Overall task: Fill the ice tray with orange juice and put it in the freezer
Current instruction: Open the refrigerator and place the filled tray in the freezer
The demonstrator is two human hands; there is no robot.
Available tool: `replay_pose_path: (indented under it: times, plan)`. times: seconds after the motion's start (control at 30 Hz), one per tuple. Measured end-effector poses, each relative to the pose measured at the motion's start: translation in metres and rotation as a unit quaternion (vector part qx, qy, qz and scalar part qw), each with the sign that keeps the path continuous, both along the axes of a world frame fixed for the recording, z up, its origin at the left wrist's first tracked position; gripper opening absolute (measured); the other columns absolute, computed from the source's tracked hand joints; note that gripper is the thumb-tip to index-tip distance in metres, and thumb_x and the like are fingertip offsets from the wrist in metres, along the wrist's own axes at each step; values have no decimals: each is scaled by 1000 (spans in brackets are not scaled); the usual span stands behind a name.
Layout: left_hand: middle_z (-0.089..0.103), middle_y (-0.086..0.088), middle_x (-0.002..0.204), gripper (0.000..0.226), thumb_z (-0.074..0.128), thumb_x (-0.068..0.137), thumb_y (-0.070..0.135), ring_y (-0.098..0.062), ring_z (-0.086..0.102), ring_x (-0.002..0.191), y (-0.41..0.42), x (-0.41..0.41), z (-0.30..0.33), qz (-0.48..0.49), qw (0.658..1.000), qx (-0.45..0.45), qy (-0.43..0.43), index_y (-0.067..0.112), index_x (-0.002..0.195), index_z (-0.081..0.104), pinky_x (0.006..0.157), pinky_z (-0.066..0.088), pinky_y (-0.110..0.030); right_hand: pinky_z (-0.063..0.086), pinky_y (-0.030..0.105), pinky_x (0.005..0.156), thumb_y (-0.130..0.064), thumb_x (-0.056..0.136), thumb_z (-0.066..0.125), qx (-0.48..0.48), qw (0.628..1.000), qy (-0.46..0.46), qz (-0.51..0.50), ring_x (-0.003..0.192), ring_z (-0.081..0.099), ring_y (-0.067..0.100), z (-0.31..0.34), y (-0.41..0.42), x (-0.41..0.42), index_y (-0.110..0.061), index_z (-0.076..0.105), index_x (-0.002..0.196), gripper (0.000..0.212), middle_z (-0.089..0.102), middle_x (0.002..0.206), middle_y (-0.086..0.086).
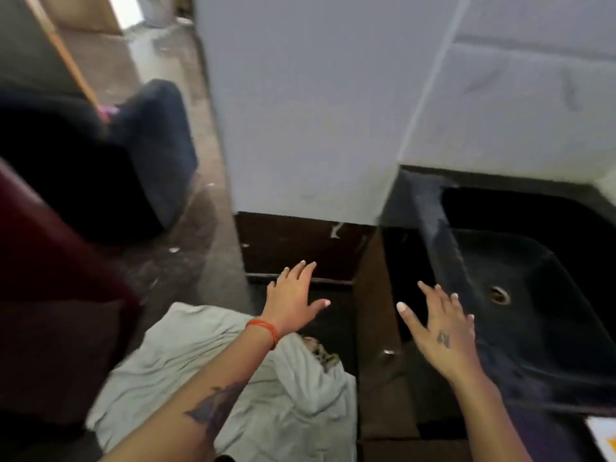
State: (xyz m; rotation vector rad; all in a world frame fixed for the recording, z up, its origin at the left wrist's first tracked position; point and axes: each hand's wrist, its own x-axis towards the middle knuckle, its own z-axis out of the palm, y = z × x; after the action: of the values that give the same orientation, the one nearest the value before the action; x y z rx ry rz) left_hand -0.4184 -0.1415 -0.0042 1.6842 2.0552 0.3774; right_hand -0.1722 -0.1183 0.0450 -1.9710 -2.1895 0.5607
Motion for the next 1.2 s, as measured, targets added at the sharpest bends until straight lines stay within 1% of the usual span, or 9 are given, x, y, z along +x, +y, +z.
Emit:
replay_pose_path:
  times: [0.3,0.43,0.53,0.67,0.77,0.87,0.93,1.03,1.2]
  plan:
    - [16,-2,159,82,60,83,51,-25,18,146,-132,-208,-35,230,971,-63,-30,22,149,20,114,25,-47,9,54,116,-59,88,48,-157,958,-25,237,147,5,27,-27,-23,-241,-31,19,149,73,13,159,1]
    - [23,-4,157,77,61,85,46,-26,25,143,-199,-291,-37,360,932,-24,-41,19,148,25,113,29,-43,23,40,116,-55,86,56,-201,906,-1,374,144,20,21,-32,-58,-352,-26,22,149,76,24,156,1]
    - [40,-5,146,70,62,85,42,-28,42,132,-254,-342,-30,471,881,21,-49,19,144,32,104,39,-42,29,32,109,-47,91,55,-223,859,-10,461,139,30,21,-18,-91,-432,-24,23,149,70,30,152,3]
    - [63,-2,112,48,65,84,35,-26,61,105,-324,-401,-18,609,786,95,-58,17,125,50,88,49,-38,36,29,104,-47,90,57,-223,790,-31,570,132,42,23,0,-135,-538,-25,29,146,66,42,146,7]
    - [61,-8,113,47,67,83,34,-29,61,102,-365,-436,-7,687,710,153,-36,13,121,50,87,49,-42,40,26,102,-43,87,62,-183,742,9,644,127,49,21,16,-175,-613,-22,39,142,63,50,139,7]
    - [47,-20,130,61,67,84,30,-39,51,117,-389,-464,3,727,656,202,13,4,132,38,95,44,-49,40,30,101,-41,87,63,-110,712,86,688,126,50,24,41,-219,-675,-18,37,142,65,52,137,11]
    - [33,-21,144,77,67,85,28,-37,37,132,-397,-480,12,720,655,229,27,4,144,24,107,34,-47,40,36,101,-40,87,63,-76,712,151,682,127,47,28,55,-248,-704,-17,33,144,68,48,139,13]
    - [15,-12,158,96,69,83,24,-25,20,144,-402,-507,13,674,691,261,-24,13,151,2,116,23,-42,42,38,99,-39,86,64,-88,717,228,653,126,47,29,66,-282,-731,-12,33,142,69,48,137,15]
    - [27,-9,153,99,74,76,18,-24,31,140,-403,-532,-2,655,698,287,-40,22,149,7,110,37,-49,46,39,91,-40,87,64,-95,744,260,608,114,55,33,62,-301,-740,-3,38,135,65,57,123,18]
